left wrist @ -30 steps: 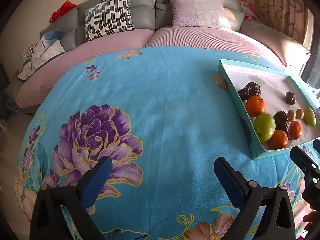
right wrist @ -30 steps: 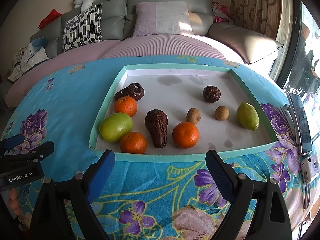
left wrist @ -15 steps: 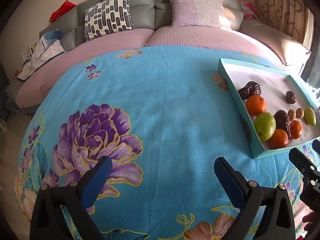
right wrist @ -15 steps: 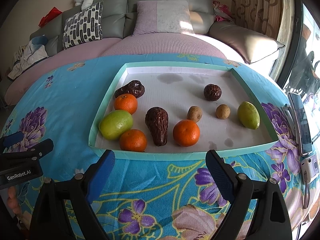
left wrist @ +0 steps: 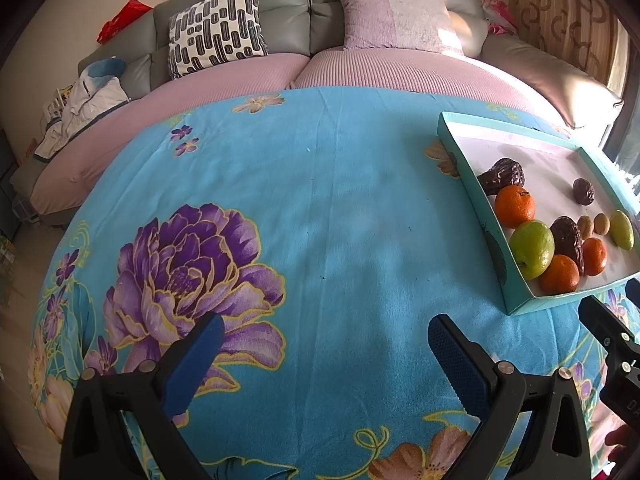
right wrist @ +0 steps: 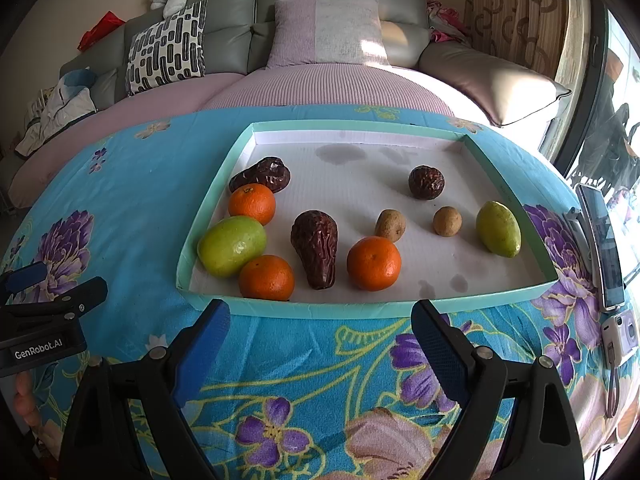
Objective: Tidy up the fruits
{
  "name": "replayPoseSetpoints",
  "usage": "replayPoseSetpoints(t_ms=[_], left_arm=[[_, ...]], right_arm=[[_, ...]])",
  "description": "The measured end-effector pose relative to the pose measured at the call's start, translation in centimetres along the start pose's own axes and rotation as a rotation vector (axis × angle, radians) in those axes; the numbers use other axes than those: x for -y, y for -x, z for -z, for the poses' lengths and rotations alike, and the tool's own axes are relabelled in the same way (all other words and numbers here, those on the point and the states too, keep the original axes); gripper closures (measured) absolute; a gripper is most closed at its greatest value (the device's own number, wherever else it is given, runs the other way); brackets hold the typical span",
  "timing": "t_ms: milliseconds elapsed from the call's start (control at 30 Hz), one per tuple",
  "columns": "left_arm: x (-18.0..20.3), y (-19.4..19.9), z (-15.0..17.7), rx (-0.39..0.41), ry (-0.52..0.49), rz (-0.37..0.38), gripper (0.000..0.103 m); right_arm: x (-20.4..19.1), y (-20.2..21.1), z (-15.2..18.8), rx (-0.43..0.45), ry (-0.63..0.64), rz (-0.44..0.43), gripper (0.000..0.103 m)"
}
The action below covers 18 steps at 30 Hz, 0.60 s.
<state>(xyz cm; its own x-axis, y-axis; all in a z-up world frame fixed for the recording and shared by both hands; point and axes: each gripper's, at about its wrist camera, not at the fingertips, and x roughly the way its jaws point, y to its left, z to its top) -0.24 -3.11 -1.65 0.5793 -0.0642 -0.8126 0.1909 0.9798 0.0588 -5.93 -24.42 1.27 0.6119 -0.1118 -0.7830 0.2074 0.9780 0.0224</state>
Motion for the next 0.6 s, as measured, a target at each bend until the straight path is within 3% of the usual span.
replayPoseSetpoints(t_ms=[600], left_arm=[[-0.04,-0.2,0.16,-0.008,0.0,-0.002,0.0]], right_arm=[[-0.06,-0.12,0.0,-0.002,0.001,0.001,0.011]])
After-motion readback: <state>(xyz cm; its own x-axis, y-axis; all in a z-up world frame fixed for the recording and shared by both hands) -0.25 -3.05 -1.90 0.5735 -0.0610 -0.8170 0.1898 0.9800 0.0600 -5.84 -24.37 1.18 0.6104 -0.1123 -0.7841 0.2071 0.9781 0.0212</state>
